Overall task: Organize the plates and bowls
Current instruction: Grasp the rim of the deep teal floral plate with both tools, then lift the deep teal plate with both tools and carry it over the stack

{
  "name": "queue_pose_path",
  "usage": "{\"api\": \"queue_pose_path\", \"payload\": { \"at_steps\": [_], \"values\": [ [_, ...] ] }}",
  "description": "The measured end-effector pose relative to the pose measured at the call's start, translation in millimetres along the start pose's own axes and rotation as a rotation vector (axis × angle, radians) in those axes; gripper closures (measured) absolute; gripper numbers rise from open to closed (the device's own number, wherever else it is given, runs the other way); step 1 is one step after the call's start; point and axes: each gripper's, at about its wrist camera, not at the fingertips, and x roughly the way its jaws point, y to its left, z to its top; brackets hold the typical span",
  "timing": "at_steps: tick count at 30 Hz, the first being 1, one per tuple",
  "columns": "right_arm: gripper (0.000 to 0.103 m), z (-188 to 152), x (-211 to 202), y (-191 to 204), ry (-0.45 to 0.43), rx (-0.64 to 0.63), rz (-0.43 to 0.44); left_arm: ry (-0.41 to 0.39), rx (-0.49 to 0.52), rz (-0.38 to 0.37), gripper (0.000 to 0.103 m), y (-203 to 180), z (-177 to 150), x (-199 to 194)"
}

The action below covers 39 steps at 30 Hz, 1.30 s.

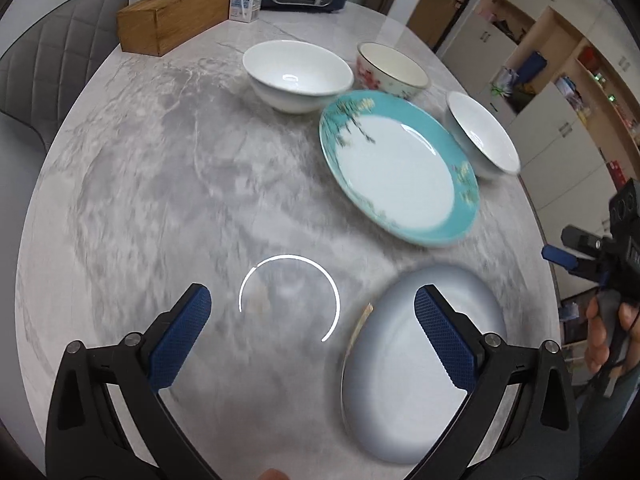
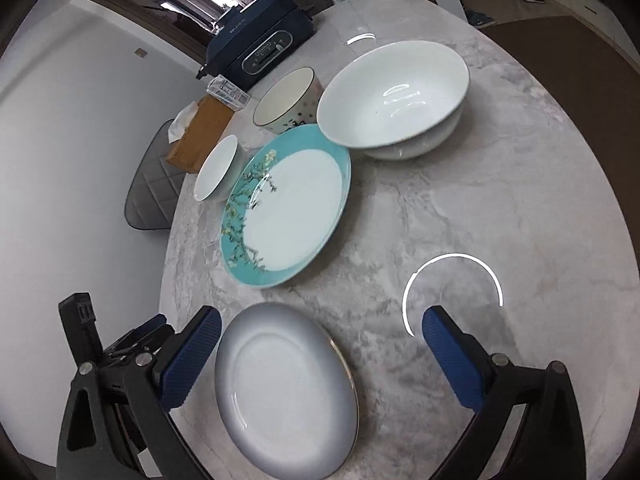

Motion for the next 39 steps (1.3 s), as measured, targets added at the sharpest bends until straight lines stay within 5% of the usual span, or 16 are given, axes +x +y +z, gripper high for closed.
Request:
{"api": "queue_pose_path", "payload": {
  "at_steps": [7, 18, 22, 24, 27, 29, 33, 39],
  "values": [
    [0.023, 52, 52, 10, 0.088, 0.02, -0.081, 0.045, 0.024, 0.094, 0.001, -5, 75, 50],
    [0.04, 80, 99, 6, 0.093, 0.001, -0.169, 0.086, 0.055, 0.144, 0.003, -14, 101, 108],
    [0.043, 83, 110, 5, 0.108, 0.008, -0.18, 0.084, 0.028, 0.15, 0.028, -9, 108, 118],
    [0.046, 84, 114, 7, 0.109, -0.004, -0.192, 0.082, 0.023, 0.133, 0.048, -8, 113, 120],
    [0.056, 87, 118, 8, 0.107, -0.008, -0.198, 0.072, 0.042, 0.138, 0.061, -13, 117, 122],
    [0.08, 87, 121, 10, 0.122, -0.026, -0.205, 0.069, 0.05, 0.136, 0.07, -16, 119, 123],
    [0.088, 85, 126, 13, 0.14, -0.077, -0.236, 0.064, 0.086, 0.136, 0.088, -25, 119, 126],
    [0.088, 83, 125, 18, 0.141, -0.104, -0.251, 0.067, 0.128, 0.189, 0.089, -34, 110, 124]
  ]
}}
